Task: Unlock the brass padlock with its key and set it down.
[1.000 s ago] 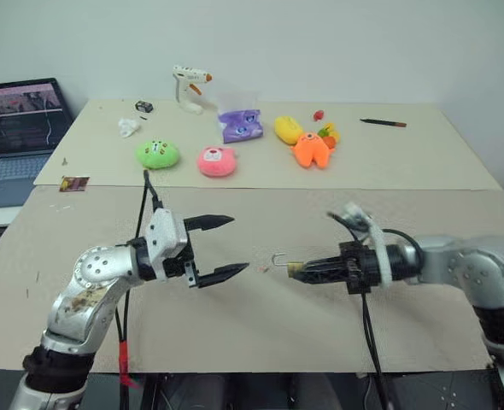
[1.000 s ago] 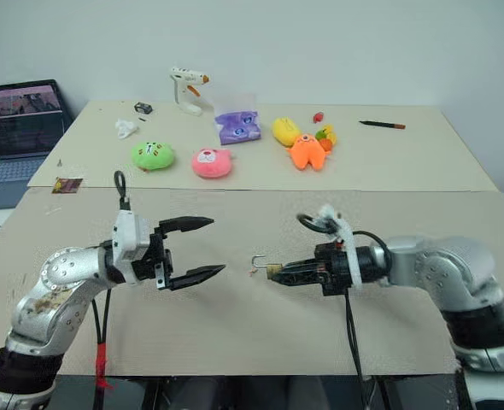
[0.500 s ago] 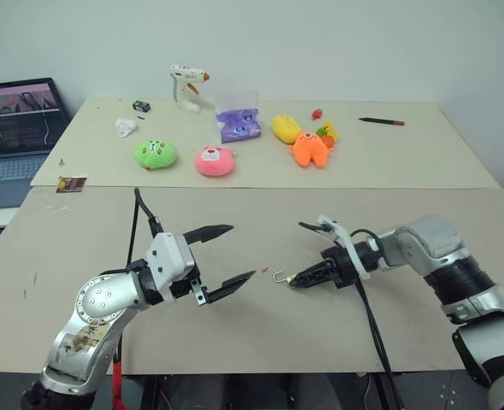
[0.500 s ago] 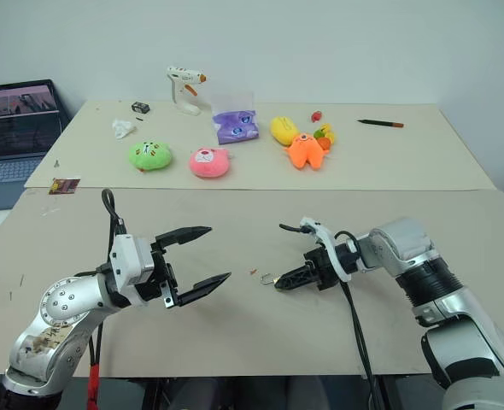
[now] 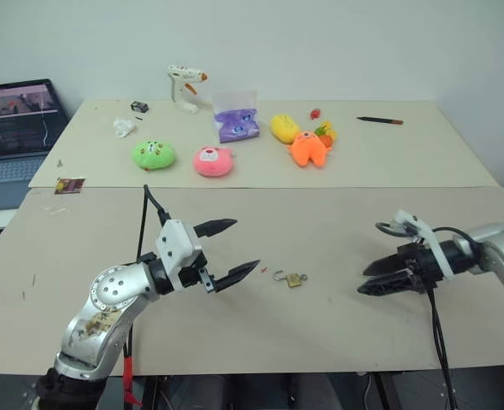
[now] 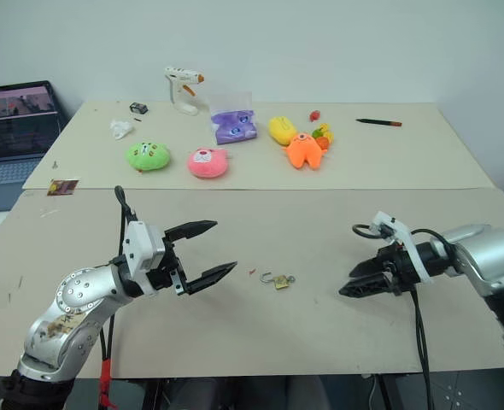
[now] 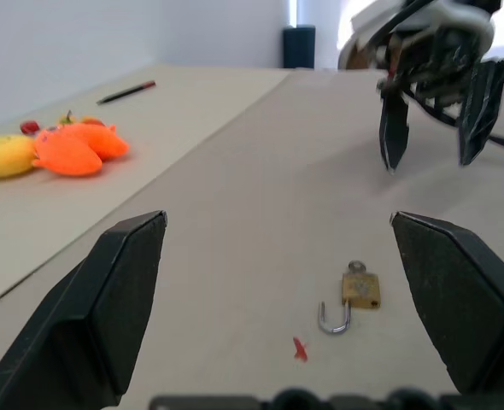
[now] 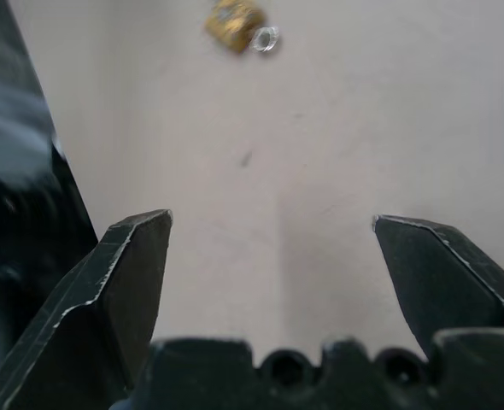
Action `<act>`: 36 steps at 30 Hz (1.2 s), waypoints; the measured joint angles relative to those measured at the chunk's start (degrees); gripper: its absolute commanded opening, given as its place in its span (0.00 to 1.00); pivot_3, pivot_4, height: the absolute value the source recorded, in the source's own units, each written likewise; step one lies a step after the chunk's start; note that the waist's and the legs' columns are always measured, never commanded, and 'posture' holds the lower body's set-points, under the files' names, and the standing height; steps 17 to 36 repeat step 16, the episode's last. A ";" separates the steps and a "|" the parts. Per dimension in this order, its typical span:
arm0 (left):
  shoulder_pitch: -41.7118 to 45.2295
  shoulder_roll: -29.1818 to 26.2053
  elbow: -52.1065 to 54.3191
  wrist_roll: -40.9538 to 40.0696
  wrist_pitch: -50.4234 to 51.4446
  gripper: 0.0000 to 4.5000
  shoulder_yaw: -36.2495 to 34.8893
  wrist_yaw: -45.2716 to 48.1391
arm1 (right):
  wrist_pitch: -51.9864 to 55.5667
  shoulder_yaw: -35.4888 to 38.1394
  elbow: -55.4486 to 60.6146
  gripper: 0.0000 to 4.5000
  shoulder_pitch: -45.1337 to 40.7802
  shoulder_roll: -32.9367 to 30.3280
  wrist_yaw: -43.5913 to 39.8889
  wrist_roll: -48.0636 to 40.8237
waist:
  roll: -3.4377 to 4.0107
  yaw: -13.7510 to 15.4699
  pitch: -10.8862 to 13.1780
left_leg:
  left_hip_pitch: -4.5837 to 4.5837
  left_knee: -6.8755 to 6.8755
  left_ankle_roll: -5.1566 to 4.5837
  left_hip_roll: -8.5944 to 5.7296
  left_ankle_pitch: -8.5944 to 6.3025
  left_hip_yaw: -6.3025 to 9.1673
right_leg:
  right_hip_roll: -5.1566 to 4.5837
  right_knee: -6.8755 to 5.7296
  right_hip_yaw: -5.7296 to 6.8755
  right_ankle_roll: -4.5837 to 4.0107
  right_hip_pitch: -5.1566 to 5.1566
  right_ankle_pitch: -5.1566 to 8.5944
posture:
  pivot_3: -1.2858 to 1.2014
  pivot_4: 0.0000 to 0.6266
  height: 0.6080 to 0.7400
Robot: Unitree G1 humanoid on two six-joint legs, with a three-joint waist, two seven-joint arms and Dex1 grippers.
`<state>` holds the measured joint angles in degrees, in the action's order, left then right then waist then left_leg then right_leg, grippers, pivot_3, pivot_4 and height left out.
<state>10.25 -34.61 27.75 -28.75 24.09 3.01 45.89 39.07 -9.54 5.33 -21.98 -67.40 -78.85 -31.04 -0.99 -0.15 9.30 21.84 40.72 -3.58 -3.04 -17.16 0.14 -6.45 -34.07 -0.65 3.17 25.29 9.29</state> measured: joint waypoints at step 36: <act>12.77 -7.39 -9.41 1.63 1.74 1.00 -1.50 8.00 | 0.02 17.67 21.63 0.99 7.86 10.30 15.76 -6.87 | -0.05 0.65 0.08 | 0.00 0.00 0.14 -0.05 0.07 0.08 | -0.03 0.07 -0.01 -0.02 -0.06 0.00 | 0.52 0.24 0.99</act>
